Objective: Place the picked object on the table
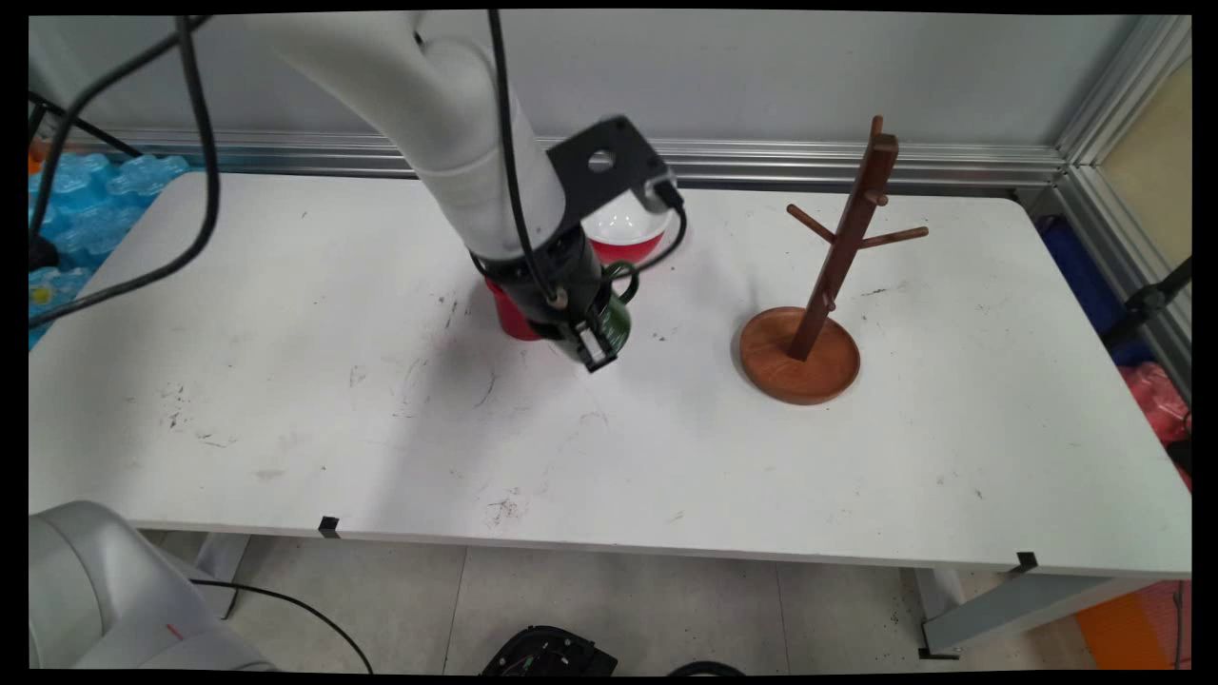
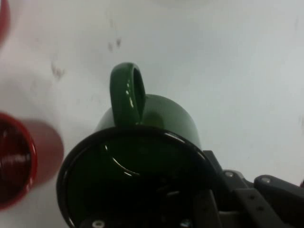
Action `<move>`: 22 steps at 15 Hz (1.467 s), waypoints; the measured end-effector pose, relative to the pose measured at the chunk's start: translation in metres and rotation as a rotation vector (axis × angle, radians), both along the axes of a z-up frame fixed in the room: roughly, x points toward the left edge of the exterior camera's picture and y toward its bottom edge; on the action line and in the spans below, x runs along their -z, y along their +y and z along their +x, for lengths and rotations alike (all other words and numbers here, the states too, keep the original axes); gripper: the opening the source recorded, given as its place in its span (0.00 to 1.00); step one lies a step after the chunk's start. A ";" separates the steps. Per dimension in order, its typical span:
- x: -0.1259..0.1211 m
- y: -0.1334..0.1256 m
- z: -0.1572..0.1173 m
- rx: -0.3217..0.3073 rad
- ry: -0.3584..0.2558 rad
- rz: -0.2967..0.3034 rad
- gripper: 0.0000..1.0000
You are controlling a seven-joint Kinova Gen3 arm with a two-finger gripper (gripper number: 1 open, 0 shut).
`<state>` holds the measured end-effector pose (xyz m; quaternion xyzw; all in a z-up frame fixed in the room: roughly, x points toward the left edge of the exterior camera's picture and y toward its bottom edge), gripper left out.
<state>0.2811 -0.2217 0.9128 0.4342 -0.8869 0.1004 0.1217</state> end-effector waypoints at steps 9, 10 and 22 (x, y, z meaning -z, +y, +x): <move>0.043 0.002 -0.015 -0.076 -0.154 0.113 0.00; 0.048 0.001 -0.015 -0.081 -0.165 0.124 0.00; 0.090 -0.017 -0.022 -0.109 -0.245 0.218 0.00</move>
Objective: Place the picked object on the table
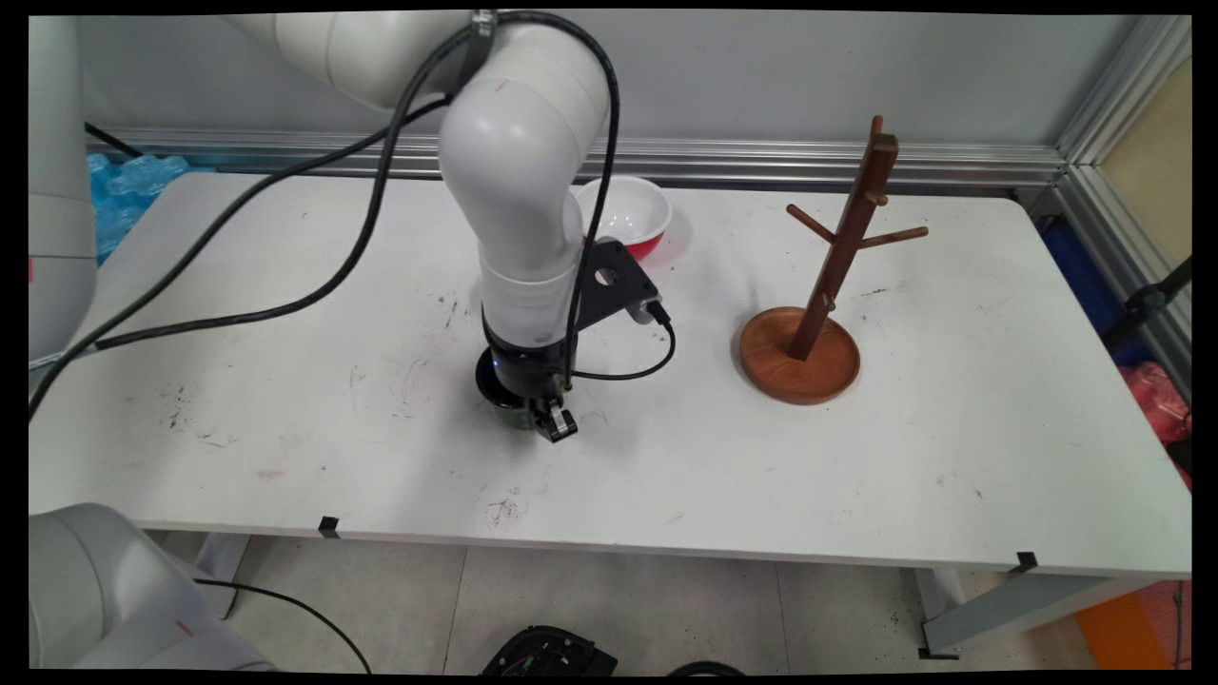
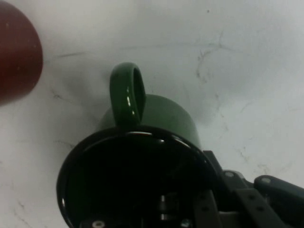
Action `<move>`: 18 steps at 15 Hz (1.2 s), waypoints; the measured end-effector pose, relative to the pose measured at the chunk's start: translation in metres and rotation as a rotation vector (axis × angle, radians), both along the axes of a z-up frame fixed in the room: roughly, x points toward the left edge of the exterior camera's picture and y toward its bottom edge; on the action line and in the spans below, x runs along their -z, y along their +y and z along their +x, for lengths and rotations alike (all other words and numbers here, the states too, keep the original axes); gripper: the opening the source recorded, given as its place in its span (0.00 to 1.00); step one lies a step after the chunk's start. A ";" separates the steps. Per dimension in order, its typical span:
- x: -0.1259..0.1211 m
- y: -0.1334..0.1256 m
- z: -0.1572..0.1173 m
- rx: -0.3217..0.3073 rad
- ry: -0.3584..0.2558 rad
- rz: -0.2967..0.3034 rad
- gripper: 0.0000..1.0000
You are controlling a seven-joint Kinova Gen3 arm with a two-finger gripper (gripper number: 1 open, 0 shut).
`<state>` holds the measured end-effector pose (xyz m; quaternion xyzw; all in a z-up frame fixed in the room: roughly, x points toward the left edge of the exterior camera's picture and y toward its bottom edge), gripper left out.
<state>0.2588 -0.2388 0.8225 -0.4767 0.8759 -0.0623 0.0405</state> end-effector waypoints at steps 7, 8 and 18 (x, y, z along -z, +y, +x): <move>0.017 -0.008 -0.006 -0.015 0.000 0.029 0.00; 0.019 -0.008 -0.007 -0.018 0.002 0.033 0.00; 0.026 -0.014 -0.010 -0.027 0.017 0.039 1.00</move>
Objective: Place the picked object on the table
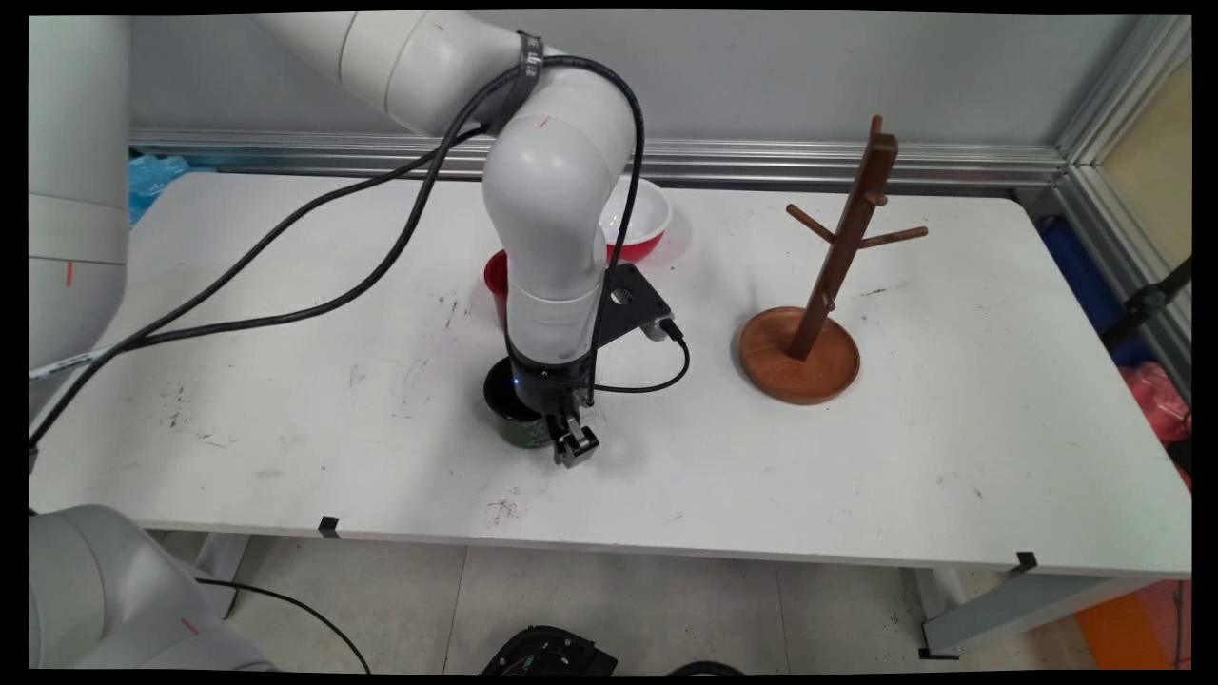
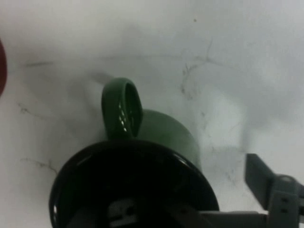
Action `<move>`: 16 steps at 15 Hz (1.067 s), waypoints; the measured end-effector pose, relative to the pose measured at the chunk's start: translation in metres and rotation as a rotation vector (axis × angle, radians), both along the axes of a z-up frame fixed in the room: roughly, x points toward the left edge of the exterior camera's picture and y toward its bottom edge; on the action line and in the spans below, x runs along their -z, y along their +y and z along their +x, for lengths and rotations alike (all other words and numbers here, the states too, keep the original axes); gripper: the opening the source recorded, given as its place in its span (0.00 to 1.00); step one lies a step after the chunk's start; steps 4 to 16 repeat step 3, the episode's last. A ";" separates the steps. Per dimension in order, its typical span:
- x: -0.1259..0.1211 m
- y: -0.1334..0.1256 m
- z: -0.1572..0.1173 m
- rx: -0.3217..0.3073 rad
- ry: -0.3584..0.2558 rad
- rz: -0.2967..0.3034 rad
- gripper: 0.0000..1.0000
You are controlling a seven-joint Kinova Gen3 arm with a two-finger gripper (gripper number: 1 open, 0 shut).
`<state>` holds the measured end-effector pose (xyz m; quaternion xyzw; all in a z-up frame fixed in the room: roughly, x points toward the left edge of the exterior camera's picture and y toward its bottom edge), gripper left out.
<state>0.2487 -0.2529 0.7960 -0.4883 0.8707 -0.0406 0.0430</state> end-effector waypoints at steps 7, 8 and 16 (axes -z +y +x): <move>-0.004 0.001 0.023 0.019 0.018 -0.020 1.00; -0.004 0.001 0.023 0.019 0.018 -0.020 1.00; -0.004 0.001 0.023 0.019 0.018 -0.020 1.00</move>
